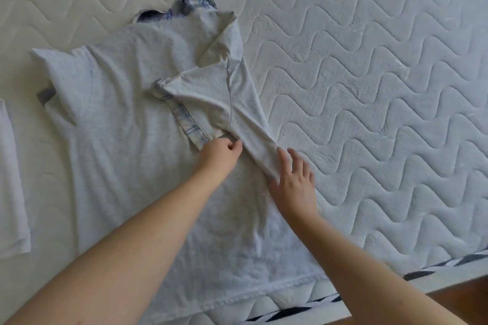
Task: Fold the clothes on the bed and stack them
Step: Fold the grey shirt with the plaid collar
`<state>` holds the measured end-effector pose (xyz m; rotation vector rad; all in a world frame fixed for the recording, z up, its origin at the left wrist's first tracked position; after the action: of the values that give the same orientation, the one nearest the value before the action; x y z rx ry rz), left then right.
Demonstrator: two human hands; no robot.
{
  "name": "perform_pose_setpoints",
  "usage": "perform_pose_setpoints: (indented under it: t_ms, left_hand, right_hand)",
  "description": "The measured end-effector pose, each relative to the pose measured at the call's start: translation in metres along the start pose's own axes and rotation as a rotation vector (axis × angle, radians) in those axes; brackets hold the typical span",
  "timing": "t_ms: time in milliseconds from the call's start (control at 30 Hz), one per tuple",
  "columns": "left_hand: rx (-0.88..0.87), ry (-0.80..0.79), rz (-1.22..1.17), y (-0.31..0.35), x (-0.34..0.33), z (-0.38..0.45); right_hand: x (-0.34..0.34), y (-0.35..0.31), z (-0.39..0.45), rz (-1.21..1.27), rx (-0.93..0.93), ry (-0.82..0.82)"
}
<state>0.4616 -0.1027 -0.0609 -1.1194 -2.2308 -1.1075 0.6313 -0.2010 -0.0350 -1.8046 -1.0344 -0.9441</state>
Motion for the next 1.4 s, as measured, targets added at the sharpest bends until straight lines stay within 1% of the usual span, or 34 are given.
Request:
perform_pose_setpoints:
  t_ms: [33,67,167,200,267,333,400,500,600,867,1033,1067,1133,1233,1333,1400]
  left_hand:
    - [0.049,-0.089,-0.056,-0.002,-0.015,-0.006]
    - [0.089,-0.138,-0.127,-0.002,-0.027,-0.011]
    - [0.139,-0.149,-0.321,0.001,-0.050,-0.021]
    - [0.152,-0.170,-0.405,0.004,-0.057,-0.026]
    - [0.182,-0.284,-0.584,0.014,-0.074,-0.037]
    - [0.195,-0.387,-0.672,0.024,-0.086,-0.049]
    - [0.204,-0.420,-0.693,0.027,-0.094,-0.058]
    - [0.224,-0.428,-0.709,0.032,-0.110,-0.067]
    - [0.262,-0.426,-0.721,0.034,-0.122,-0.077]
    - [0.219,-0.242,-0.711,0.009,-0.109,-0.092]
    - [0.249,-0.048,-0.761,-0.012,-0.098,-0.097]
    - [0.260,-0.037,-0.794,-0.015,-0.096,-0.099]
    - [0.286,-0.096,-0.858,-0.020,-0.100,-0.104]
    - [0.289,-0.287,-0.928,-0.026,-0.117,-0.124]
    - [0.254,-0.437,-0.794,-0.036,-0.129,-0.145]
    - [0.254,-0.472,-0.723,-0.046,-0.129,-0.157]
  right_hand:
    - [-0.002,0.007,-0.006,0.011,-0.024,-0.009]
    - [-0.004,0.011,-0.011,0.011,-0.031,-0.017]
    - [-0.010,0.021,-0.029,-0.023,-0.020,-0.036]
    - [-0.010,0.024,-0.036,-0.029,-0.026,-0.020]
    - [-0.009,0.034,-0.051,-0.025,-0.042,0.059]
    - [-0.012,0.047,-0.066,-0.016,-0.058,0.108]
    - [-0.018,0.062,-0.079,-0.003,-0.093,0.080]
    - [-0.029,0.081,-0.093,0.003,-0.142,0.024]
    - [-0.034,0.090,-0.101,0.003,-0.144,0.025]
    - [-0.035,0.105,-0.134,0.015,-0.186,-0.067]
    - [-0.037,0.100,-0.161,0.050,-0.159,-0.068]
    - [-0.039,0.096,-0.167,0.073,-0.147,-0.053]
    - [-0.044,0.084,-0.180,0.128,-0.152,-0.034]
    - [-0.050,0.057,-0.198,0.156,-0.081,0.041]
    - [-0.050,0.033,-0.211,0.185,0.007,0.133]
    - [-0.052,0.026,-0.221,0.208,0.031,0.129]
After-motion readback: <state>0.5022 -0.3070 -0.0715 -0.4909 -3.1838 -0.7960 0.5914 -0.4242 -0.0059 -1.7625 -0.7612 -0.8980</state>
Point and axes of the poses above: each hand's wrist, its own z-axis towards the middle knuckle, its own x-axis out of the back of the hand, y = z × x, the point moved 5 cm from there along z, towards the middle knuckle, and after that the axes turned 2 degrees about -y, right-handed, at the moved point
